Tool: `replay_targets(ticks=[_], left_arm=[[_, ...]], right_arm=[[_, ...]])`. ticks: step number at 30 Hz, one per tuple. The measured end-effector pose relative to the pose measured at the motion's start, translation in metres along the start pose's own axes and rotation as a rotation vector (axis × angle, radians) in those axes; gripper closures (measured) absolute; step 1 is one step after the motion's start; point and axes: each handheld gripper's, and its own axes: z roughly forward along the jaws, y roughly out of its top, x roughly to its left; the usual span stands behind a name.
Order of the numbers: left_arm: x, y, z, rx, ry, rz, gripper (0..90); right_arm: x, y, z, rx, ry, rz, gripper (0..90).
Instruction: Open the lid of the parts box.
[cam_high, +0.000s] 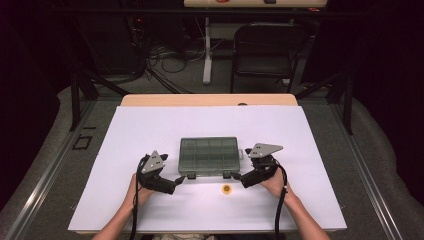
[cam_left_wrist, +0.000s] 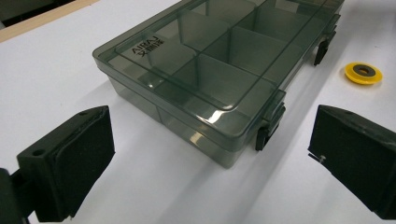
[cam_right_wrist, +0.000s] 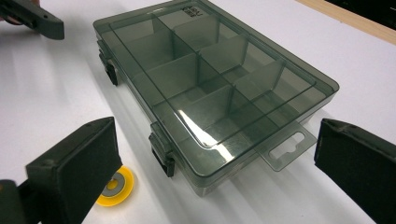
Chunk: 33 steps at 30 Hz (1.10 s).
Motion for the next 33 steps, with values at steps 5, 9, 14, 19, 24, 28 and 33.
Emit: replay_targets(ticks=[5, 9, 14, 19, 24, 28, 33], left_arm=[[0.000, 0.000, 0.004, 0.019, -0.011, 0.003, 0.0], [0.000, -0.001, 0.004, 0.024, -0.012, -0.004, 0.0], [0.000, -0.001, 0.005, 0.037, -0.013, 0.001, 0.0], [0.001, -0.003, 0.007, 0.053, -0.019, -0.002, 0.0], [0.001, -0.003, 0.009, 0.065, -0.018, 0.000, 1.5], [0.001, -0.004, 0.011, 0.082, -0.012, 0.006, 4.4], [0.001, -0.004, 0.012, 0.081, -0.016, 0.009, 12.6]], right_arm=[[0.000, -0.001, 0.002, 0.018, 0.004, -0.007, 0.0], [-0.002, -0.002, 0.002, 0.026, 0.005, 0.000, 0.5], [0.000, -0.002, 0.003, 0.033, 0.010, -0.003, 2.5], [-0.002, -0.005, 0.006, 0.045, 0.022, 0.007, 3.6], [-0.002, -0.007, 0.007, 0.069, 0.013, 0.002, 8.5], [-0.003, -0.011, 0.007, 0.094, -0.004, 0.010, 13.7], [-0.003, -0.015, 0.008, 0.118, -0.016, 0.008, 17.8]])
